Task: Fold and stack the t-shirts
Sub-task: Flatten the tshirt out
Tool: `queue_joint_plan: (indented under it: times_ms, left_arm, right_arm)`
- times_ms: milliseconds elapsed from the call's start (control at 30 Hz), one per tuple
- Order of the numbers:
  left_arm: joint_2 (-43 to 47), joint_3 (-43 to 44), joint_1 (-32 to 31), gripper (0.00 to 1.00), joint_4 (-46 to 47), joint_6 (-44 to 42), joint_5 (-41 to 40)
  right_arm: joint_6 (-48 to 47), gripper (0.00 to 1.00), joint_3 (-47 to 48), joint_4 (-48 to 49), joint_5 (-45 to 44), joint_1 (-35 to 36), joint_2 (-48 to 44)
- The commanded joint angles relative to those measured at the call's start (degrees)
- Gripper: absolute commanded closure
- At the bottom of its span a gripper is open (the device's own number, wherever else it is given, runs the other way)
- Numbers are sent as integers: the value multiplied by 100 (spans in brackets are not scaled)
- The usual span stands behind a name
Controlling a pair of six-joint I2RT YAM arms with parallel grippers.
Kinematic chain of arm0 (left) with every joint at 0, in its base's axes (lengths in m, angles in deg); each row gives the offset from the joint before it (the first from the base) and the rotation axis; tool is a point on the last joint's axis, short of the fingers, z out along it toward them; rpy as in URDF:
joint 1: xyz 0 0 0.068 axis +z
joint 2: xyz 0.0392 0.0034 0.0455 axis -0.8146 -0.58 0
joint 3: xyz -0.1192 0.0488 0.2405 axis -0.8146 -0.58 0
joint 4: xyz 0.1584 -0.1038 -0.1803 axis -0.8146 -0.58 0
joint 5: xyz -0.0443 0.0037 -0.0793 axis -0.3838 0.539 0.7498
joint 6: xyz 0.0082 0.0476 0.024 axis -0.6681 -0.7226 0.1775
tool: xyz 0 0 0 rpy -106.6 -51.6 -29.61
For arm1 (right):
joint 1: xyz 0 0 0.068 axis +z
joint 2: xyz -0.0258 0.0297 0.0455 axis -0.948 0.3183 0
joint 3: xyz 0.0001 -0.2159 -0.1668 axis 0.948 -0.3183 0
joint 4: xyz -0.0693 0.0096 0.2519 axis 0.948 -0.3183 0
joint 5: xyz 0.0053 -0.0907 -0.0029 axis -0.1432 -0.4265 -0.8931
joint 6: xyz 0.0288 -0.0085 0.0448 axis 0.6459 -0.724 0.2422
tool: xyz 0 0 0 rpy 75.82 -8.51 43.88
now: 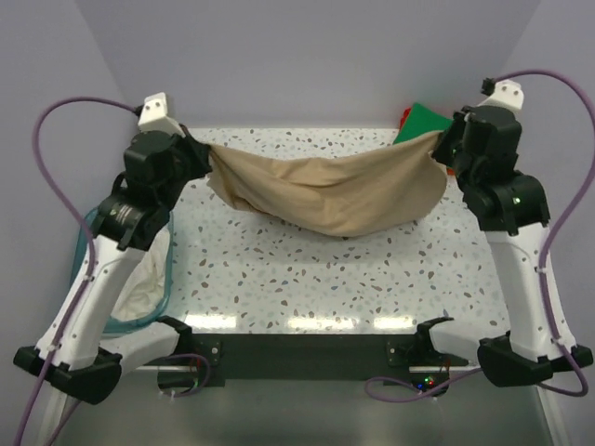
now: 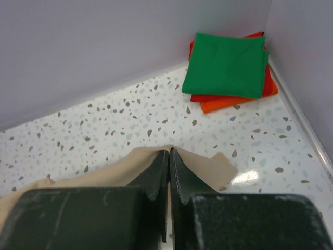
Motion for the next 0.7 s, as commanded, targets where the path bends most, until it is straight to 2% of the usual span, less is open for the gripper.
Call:
queue_joint_plan:
  times_ms: [0, 200, 300, 433, 533, 667]
  left_arm:
    - [762, 601, 6, 100, -269, -263, -570]
    - [1528, 1102, 6, 100, -445, -324, -772]
    - [1574, 1707, 6, 100, -480, -394, -790]
    - [1355, 1973, 6, 100, -524, -447, -746]
    - [1126, 1729, 6, 100, -498, -403, -755]
    - [871, 929, 6, 100, 167, -377, -738]
  right_arm:
    - [-217, 100, 634, -484, -523, -15, -515]
    - [-341, 100, 1030, -608, -778, -6, -1287]
    - [-385, 100, 1276, -626, -787, -6, -1491]
    - [-438, 100, 1470, -503, -700, -15, -1422]
    - [-464, 100, 1365, -249, -647, -15, -1246]
    - [-639, 100, 287, 717, -751, -15, -781]
